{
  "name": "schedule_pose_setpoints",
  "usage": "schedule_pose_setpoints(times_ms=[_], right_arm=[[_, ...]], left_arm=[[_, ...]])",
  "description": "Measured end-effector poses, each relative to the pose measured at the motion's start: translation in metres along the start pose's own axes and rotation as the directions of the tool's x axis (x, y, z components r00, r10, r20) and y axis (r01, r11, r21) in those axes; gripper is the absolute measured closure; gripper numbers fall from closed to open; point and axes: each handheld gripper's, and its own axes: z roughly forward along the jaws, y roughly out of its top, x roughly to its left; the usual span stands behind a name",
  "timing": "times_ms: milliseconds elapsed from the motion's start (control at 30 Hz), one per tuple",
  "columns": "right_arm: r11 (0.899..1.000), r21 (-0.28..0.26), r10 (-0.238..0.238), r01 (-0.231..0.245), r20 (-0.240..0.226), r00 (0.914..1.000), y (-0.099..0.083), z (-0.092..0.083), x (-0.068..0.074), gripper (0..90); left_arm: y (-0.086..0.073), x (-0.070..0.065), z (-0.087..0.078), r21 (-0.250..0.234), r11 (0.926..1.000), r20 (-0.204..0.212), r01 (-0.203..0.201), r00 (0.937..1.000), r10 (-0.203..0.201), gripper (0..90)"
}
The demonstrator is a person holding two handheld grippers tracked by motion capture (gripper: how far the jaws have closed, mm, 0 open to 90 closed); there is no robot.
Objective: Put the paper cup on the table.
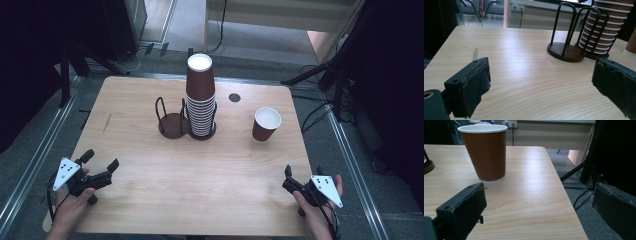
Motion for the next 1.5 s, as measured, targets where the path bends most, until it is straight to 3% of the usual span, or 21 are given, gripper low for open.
schedule_pose_setpoints(times_ms=[633, 1067, 1500], right_arm=[[1.000, 0.005, 0.003, -0.003, 0.040, 0.9992, -0.012, -0.025, -0.024, 0.0], [1.000, 0.013, -0.001, 0.001, 0.050, 0.9987, -0.020, -0.038, -0.034, 0.0], [0.997, -0.011, -0.072, 0.073, 0.061, 0.9955, -0.022, -0.043, -0.031, 0.0]], left_arm=[[0.000, 0.000, 0.000, 0.000, 1.0000, -0.005, 0.006, 1.0000, -0.006, 2.6], [0.000, 0.001, 0.000, 0.002, 0.9999, -0.012, 0.013, 0.9998, -0.013, 2.6], [0.001, 0.003, 0.002, 0.015, 0.9992, -0.023, 0.036, 0.9991, -0.036, 2.7]])
